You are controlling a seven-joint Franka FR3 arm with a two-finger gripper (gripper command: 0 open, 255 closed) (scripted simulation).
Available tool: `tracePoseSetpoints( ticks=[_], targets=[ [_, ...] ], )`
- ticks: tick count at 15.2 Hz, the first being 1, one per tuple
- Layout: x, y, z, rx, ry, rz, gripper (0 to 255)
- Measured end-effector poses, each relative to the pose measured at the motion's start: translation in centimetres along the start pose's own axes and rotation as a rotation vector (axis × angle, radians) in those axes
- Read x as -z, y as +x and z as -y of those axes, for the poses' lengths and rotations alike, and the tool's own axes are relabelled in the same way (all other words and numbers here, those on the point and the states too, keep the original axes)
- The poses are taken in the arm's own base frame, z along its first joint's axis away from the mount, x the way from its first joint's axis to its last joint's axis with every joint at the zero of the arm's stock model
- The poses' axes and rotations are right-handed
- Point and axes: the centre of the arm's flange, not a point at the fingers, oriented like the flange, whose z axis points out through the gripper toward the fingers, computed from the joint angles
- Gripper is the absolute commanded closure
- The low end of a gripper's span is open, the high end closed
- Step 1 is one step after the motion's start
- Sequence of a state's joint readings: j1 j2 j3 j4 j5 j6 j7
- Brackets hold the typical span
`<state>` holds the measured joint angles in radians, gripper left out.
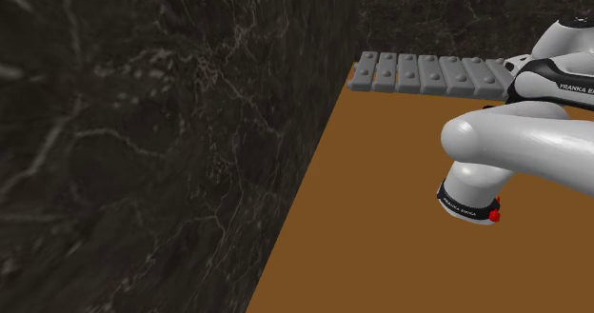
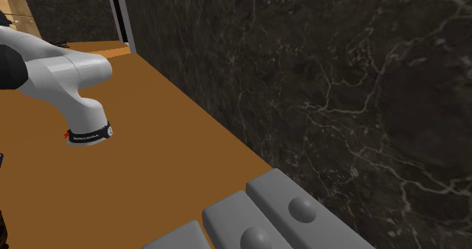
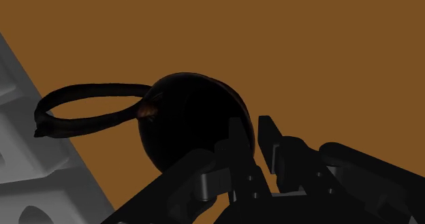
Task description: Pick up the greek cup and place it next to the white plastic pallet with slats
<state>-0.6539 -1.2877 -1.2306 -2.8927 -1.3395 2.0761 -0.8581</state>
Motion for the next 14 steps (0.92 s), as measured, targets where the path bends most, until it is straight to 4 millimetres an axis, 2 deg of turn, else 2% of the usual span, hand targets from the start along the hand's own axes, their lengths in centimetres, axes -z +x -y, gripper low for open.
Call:
tracePoseSetpoints(
  ticks=[6, 10, 14],
  targets=[
    [-0.1, -0.1, 0.0, -0.001, 0.003, 0.002, 0],
    [3.7, 0.0, -0.1, -0.001, 0.001, 0.004, 0],
    [4.8, -0.1, 0.0, -0.001, 0.003, 0.003, 0]
  ],
)
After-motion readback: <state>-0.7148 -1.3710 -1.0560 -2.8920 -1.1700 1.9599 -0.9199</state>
